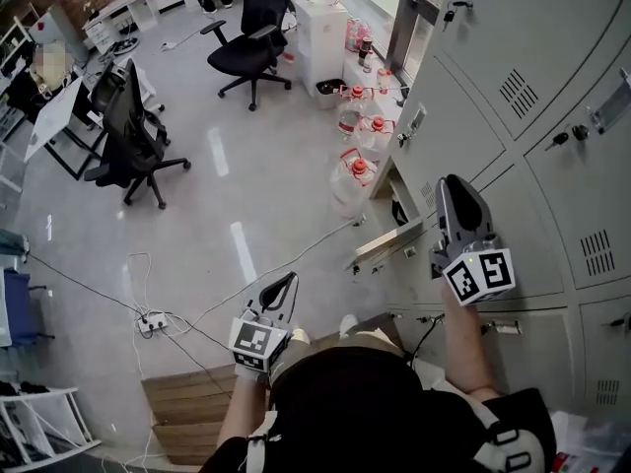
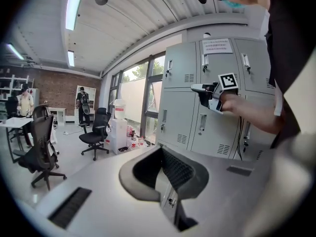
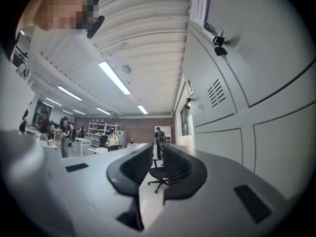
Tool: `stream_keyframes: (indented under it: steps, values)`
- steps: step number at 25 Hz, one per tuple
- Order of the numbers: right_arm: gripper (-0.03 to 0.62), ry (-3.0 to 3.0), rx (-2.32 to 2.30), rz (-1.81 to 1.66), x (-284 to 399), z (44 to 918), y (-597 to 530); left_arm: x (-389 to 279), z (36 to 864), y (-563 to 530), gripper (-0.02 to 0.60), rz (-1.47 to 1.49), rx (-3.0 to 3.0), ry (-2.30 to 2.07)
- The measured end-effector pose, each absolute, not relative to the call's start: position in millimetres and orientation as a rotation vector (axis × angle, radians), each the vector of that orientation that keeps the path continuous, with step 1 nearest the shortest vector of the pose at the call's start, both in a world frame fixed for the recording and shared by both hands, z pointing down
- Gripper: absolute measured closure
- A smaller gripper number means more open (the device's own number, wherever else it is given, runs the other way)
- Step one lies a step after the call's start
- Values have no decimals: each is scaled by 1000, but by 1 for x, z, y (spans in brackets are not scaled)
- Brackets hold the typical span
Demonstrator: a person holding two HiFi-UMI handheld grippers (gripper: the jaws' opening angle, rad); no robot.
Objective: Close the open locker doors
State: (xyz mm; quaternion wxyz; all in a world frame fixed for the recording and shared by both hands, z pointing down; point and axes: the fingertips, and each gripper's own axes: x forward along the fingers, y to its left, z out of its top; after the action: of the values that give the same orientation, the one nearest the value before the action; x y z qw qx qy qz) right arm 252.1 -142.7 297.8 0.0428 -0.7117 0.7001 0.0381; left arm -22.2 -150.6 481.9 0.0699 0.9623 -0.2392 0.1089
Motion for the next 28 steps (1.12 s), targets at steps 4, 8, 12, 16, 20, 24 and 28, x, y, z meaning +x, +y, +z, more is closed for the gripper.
stream_keyframes:
  steps: [4, 8, 12, 16, 20, 24, 28]
  values:
    - [539, 2236, -2134, 43, 229, 330, -157, -39, 491, -153, 574, 340, 2853, -783]
    - [539, 2315, -2112, -22, 211, 364, -166, -50, 501, -154, 574, 365, 2821, -818]
    - [539, 2395, -2122, -89, 200, 406, -172, -55, 513, -156, 574, 380, 2798, -825]
    - [539, 2464, -2134, -175, 195, 452, -175, -53, 524, -158, 574, 406, 2780, -824]
    - [531, 2539, -2147, -292, 192, 504, -173, -50, 534, -156, 574, 440, 2757, -817]
    - [505, 2611, -2159, -412, 193, 562, -170, -44, 548, -156, 574, 481, 2735, -811]
    - [480, 2659, -2169, -561, 197, 614, -161, -42, 559, -151, 574, 535, 2705, -808]
